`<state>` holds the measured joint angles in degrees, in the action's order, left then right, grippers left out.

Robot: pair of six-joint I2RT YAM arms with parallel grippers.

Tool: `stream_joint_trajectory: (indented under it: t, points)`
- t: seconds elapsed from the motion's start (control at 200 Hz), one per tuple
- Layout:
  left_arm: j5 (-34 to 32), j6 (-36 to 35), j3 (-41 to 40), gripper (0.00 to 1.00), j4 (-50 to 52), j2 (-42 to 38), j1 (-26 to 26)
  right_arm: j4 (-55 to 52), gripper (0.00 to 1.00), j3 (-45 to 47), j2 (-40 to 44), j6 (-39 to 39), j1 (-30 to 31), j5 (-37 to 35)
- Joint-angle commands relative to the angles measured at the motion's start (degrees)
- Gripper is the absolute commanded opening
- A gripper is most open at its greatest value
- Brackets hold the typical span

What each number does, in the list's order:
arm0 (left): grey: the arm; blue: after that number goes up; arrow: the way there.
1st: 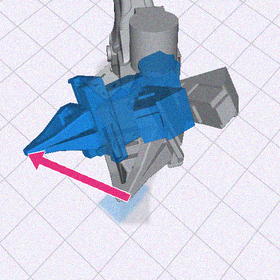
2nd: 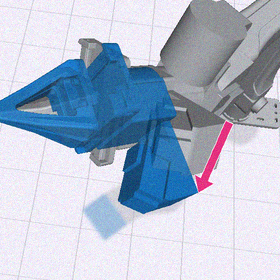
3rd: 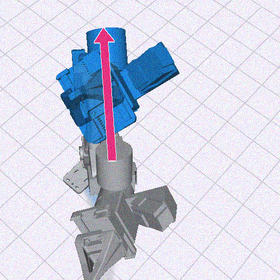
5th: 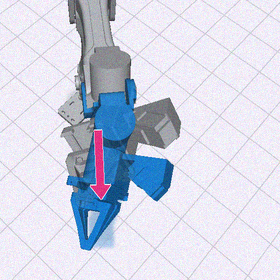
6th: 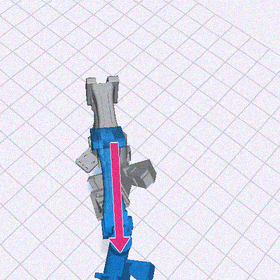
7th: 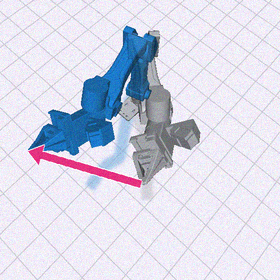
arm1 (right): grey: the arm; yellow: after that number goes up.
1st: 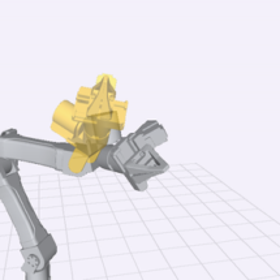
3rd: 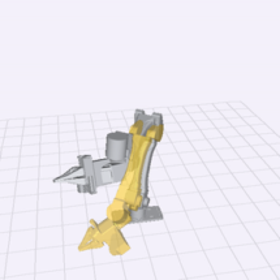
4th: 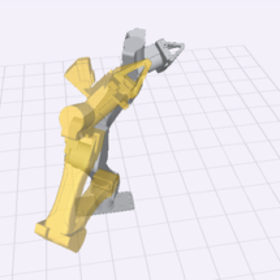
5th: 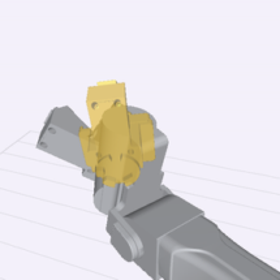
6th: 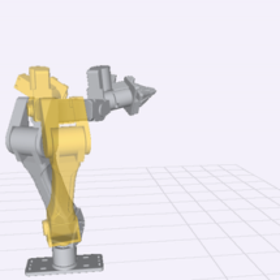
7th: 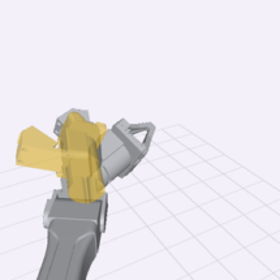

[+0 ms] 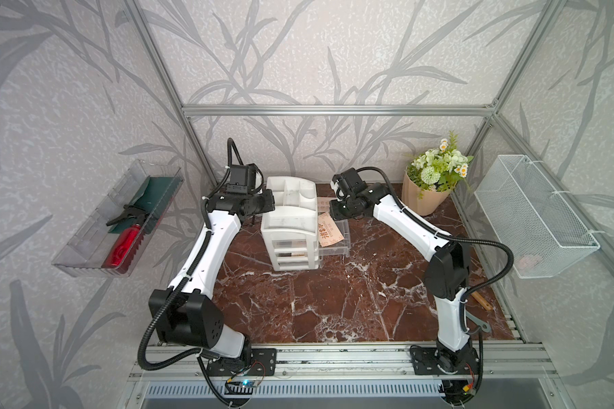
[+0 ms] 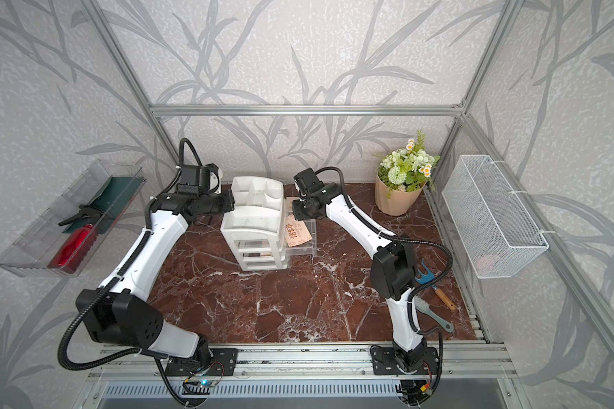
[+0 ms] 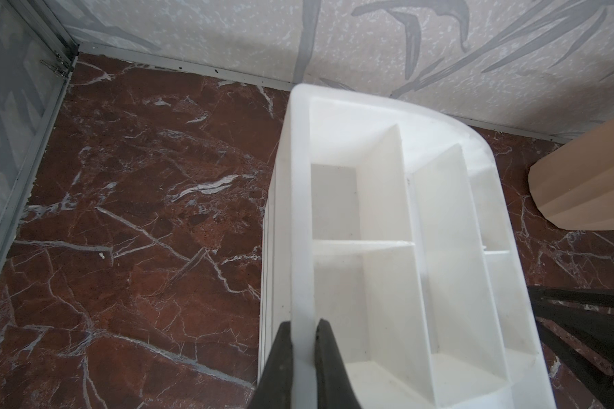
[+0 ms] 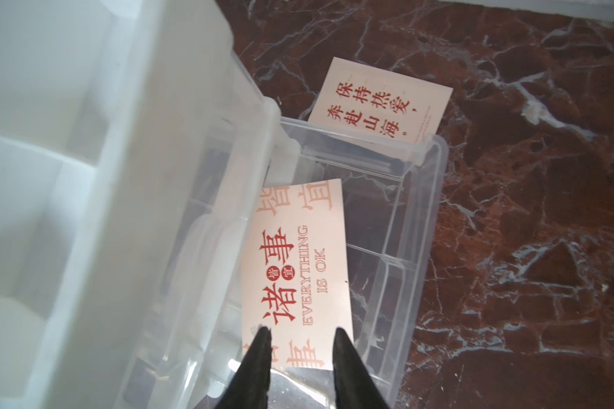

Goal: Take the postcards out of the drawer
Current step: Open the drawer in the storage box.

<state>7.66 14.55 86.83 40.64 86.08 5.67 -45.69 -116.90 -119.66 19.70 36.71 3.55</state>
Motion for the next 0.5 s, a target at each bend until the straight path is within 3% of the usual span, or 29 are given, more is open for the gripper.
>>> stream_joint_trajectory:
  t: [0.0, 0.495]
  points:
    - [-0.65, -0.79, -0.6, 0.05, 1.65, 0.72, -0.11, -4.09, 0.33, -4.17, -4.0, -1.14, 0.46, 0.23]
    - [-0.8, -1.01, -0.65, 0.05, 1.73, 0.66, -0.13, -13.53, 0.47, -18.04, -16.07, -1.68, 0.73, -2.68]
